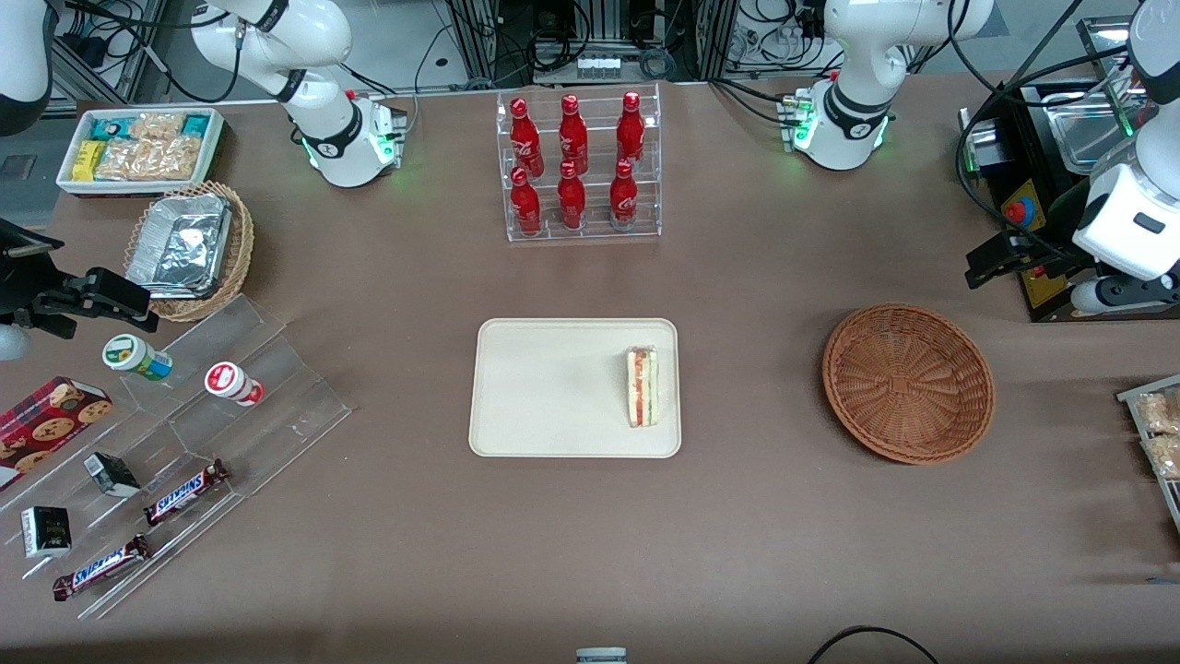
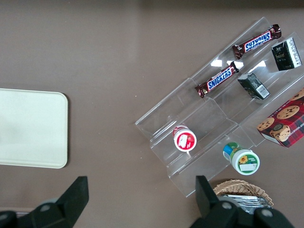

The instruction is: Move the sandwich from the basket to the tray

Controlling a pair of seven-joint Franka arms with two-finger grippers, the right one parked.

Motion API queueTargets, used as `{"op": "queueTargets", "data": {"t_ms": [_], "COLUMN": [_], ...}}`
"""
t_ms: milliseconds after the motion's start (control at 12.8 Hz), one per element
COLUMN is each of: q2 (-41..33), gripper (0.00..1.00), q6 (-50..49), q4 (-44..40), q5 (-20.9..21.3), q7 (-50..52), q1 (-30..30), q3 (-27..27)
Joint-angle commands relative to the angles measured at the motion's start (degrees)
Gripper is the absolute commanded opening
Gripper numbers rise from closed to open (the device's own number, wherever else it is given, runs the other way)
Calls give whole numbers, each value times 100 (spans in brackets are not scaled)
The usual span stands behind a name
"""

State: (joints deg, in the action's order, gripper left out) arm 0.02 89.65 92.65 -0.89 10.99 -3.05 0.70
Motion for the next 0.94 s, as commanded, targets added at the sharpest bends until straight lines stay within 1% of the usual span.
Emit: {"op": "queueTargets", "data": {"t_ms": [0, 312, 469, 859], "q2": [-134, -239, -292, -468], "gripper": [100, 100, 100, 100], "q6": [-17, -79, -342, -369], "q4": [113, 113, 96, 113], "q5": [194, 203, 203, 221], "q7": [-27, -35, -62, -44], "q1": [50, -12, -29, -56], "q3": [97, 124, 124, 176]}}
